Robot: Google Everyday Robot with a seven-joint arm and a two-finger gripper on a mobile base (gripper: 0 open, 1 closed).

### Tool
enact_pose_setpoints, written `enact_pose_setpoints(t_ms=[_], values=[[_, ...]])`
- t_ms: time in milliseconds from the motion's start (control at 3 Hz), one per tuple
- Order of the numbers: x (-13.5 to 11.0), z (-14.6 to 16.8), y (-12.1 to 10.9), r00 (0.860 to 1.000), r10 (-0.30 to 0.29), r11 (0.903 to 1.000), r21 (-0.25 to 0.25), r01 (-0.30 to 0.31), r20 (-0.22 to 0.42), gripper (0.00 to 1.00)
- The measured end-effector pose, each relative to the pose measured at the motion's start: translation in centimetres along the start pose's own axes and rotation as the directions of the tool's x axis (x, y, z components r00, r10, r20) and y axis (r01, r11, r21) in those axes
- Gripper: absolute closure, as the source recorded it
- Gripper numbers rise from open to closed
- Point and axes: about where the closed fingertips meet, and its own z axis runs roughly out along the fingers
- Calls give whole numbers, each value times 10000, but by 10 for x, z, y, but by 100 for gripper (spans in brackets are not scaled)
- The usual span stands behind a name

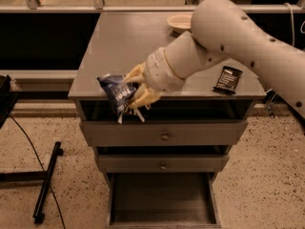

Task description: Place blue chip bag into bottom drawer

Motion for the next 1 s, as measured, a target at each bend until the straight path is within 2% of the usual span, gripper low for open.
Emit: enact_pose_setpoints(t_ms=[333, 667, 1000], values=[[39, 0, 52, 9999, -104, 9961, -873, 103, 0, 100], [99, 3, 104, 9937, 253, 9866, -1576, -425, -1091, 100], [113, 7, 118, 9899, 263, 9818, -1827, -518, -1390, 100]])
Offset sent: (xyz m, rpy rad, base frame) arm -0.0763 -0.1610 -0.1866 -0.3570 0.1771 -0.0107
